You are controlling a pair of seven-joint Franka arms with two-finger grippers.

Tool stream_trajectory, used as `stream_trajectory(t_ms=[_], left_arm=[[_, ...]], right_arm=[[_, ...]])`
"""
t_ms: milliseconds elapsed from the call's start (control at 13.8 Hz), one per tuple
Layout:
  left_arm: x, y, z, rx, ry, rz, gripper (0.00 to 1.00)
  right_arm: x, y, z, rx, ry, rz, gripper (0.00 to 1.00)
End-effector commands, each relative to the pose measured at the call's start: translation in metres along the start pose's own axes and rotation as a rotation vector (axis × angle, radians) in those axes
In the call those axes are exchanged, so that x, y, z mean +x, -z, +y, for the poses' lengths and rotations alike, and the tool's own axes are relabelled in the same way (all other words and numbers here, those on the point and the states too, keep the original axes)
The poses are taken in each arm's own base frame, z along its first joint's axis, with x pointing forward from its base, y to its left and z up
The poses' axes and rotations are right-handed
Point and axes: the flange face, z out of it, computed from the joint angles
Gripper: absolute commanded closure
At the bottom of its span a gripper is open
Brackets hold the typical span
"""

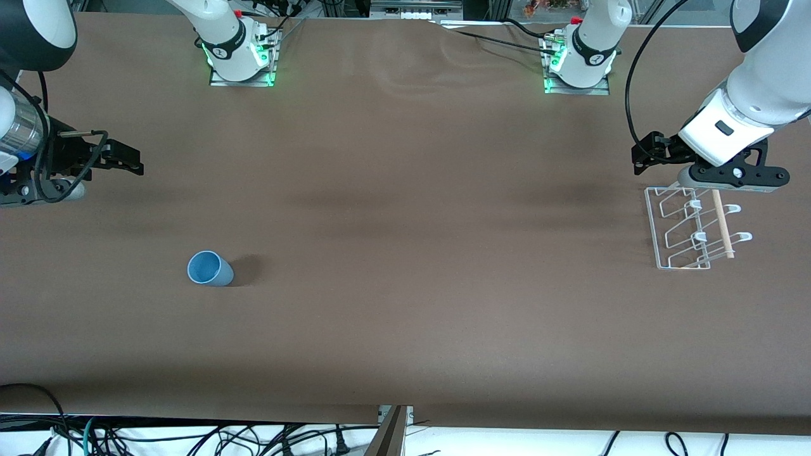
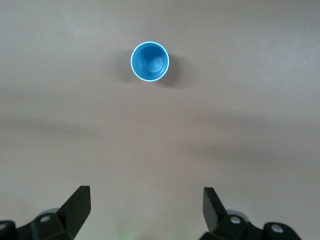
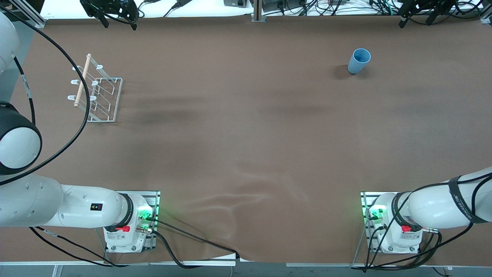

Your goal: Transfer cup to left arm and place on rack

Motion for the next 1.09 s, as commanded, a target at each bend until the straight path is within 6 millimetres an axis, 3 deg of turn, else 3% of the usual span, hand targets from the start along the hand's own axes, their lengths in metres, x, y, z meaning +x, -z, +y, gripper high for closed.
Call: stream_trajectory(t_ms=[0, 581, 798, 1016], left_arm=[[-0.004, 0.006, -0.003, 0.003, -0.009, 0.006, 0.0], [-0.005, 0.006, -0.002, 0.003, -0.009, 0.006, 0.0], [-0.005, 0.006, -0.002, 0.003, -0.01, 0.006, 0.0], [-0.005, 0.006, -0.002, 0.003, -0.01, 0.005, 0.0]], right_arm=[[0.007, -0.004, 0.002, -0.012, -0.008, -0.011, 0.01], [0.006, -0.001, 0.006, -0.002, -0.018, -0.015, 0.01], [-0.001, -0.023, 0.01, 0.007, -0.035, -0.004, 0.01], [-0.002, -0.081, -0.005, 0.007, -0.008, 0.032, 0.01]])
